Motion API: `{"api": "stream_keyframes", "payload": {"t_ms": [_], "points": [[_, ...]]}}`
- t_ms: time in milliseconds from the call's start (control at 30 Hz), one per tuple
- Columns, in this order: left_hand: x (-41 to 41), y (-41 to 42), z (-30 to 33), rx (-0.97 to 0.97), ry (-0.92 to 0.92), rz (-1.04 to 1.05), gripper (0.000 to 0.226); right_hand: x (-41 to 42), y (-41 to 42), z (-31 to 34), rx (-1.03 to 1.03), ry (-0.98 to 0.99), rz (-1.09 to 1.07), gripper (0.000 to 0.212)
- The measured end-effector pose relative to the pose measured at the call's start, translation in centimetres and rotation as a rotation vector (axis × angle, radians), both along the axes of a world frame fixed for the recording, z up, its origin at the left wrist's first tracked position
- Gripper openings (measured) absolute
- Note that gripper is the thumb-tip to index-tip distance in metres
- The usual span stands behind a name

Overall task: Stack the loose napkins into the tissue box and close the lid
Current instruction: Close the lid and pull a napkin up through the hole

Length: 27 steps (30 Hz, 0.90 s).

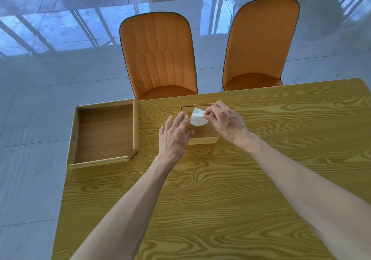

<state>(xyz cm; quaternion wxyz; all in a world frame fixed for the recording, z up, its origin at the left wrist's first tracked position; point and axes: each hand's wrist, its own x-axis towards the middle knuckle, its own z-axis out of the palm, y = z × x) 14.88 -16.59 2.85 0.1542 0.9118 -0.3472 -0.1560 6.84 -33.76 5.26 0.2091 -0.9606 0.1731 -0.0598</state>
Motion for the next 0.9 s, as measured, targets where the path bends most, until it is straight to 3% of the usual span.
{"api": "stream_keyframes", "payload": {"t_ms": [133, 300, 400, 467, 567, 767, 900], "points": [[0.2, -0.2, 0.3, -0.070, 0.054, 0.017, 0.058, -0.5, 0.2, -0.5, 0.020, -0.044, 0.004, 0.022], [0.9, -1.3, 1.9, -0.306, 0.272, 0.146, 0.052, -0.1, 0.8, 0.2, -0.088, -0.107, 0.100, 0.021], [0.9, -1.3, 2.4, -0.350, 0.399, 0.193, 0.045, 0.2, 0.7, 0.6, -0.100, -0.123, 0.126, 0.022], [0.9, -1.1, 2.2, -0.357, 0.388, 0.198, 0.037, 0.2, 0.4, 0.6, -0.035, -0.088, 0.129, 0.032], [0.9, -0.8, 1.7, -0.358, 0.367, 0.212, 0.024, 0.3, -0.3, 0.5, 0.077, 0.115, 0.142, 0.054], [1.0, -0.5, 1.5, -0.389, 0.415, 0.226, 0.024, 0.3, -0.6, 1.0, 0.247, 0.119, 0.112, 0.022], [0.9, -0.4, 1.2, -0.400, 0.402, 0.219, 0.024, 0.8, -0.5, 1.8, 0.318, 0.136, 0.124, 0.042]]}}
